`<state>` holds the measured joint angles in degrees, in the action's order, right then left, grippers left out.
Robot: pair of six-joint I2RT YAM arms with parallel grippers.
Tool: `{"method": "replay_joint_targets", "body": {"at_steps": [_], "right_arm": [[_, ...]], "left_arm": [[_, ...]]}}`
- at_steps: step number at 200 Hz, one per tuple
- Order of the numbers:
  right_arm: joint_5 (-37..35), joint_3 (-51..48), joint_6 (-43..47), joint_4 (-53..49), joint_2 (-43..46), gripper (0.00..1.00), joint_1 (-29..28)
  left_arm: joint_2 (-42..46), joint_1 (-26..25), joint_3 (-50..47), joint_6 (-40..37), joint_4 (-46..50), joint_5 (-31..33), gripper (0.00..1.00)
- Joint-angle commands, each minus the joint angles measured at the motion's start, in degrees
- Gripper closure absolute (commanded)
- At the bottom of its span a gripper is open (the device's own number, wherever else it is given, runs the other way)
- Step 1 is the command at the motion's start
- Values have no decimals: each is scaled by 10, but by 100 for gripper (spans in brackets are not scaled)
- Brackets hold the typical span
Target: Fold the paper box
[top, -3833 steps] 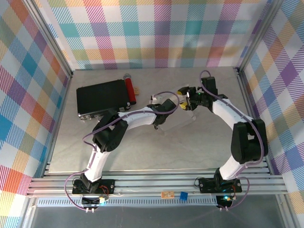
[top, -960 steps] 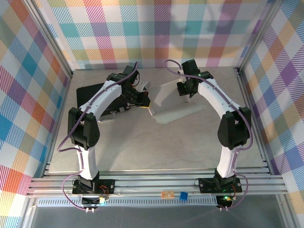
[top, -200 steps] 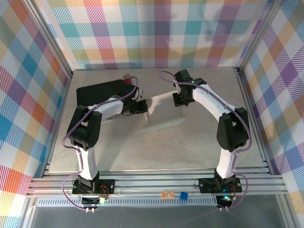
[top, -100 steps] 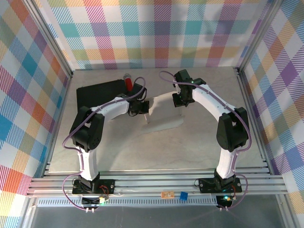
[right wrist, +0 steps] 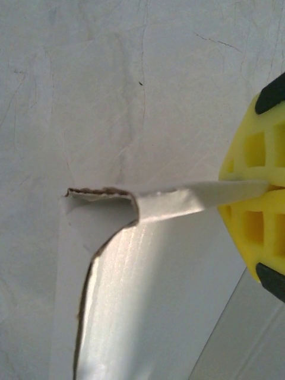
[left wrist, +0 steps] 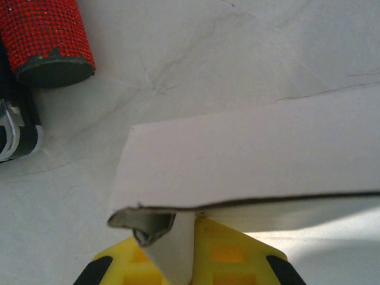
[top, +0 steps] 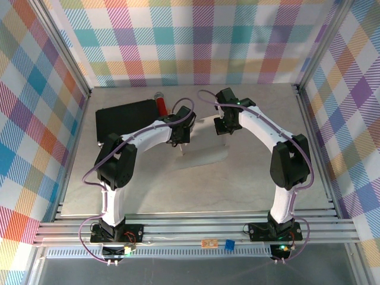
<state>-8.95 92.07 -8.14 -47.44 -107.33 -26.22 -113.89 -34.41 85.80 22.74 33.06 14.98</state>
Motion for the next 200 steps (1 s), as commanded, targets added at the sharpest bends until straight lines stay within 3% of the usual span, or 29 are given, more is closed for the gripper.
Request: {"method": "replay_joint_targets", "body": {"at_steps": [1, 38, 65, 81, 122, 200], "right_arm": [[-12, 19, -7, -9, -2, 100, 6], [-4, 19, -5, -8, -4, 100, 6], [0, 19, -5, -11, -6, 100, 6], [-2, 18, -4, -11, -6, 100, 6], [-5, 16, -4, -11, -8, 100, 6], [2, 18, -5, -9, -8, 100, 6]], "left_arm": [[-14, 1, -4, -19, 59, 59, 100], [-2, 0, -29, -30, 6, -20, 100], [19, 2, -54, -32, -36, -81, 68], [33, 5, -65, -30, -51, -105, 60], [59, 19, -85, -23, -60, -123, 60], [39, 42, -93, -15, -92, -180, 76]]}}
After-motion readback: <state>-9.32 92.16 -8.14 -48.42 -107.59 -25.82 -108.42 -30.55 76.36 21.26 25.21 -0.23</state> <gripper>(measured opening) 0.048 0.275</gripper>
